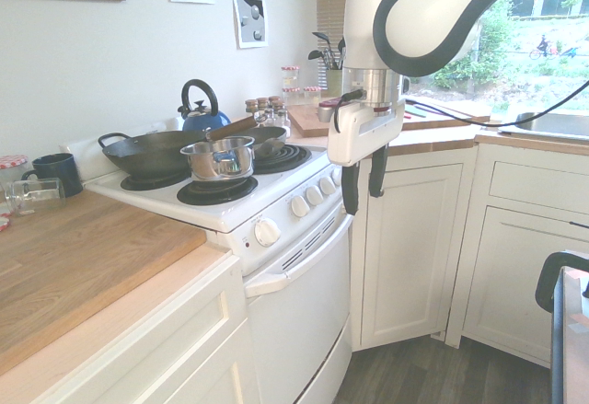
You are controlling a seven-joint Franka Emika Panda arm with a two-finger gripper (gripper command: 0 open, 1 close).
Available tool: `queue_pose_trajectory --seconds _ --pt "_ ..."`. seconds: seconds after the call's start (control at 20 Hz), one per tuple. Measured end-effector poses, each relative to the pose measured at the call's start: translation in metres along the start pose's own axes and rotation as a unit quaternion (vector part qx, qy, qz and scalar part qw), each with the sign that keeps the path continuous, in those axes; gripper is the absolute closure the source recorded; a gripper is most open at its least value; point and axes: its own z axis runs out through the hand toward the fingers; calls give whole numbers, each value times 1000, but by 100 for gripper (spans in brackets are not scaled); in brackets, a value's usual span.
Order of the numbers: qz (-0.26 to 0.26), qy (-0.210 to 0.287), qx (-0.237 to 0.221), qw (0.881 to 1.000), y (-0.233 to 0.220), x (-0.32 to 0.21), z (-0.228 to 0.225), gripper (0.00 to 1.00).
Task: Open the oven
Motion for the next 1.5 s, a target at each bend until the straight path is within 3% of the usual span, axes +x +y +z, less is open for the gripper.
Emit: queue_pose_trajectory --seconds 0.25,0.5,1.0,1.2,1.5 --pt "0 -8 -9 1000 1 3 10 0" --pt "32 -27 -25 999 -15 43 45 0" --pt "170 -30 -33 984 -44 111 142 0" --pt "254 -4 -17 967 -46 130 156 0" --pt "381 28 -2 924 -37 150 173 0"
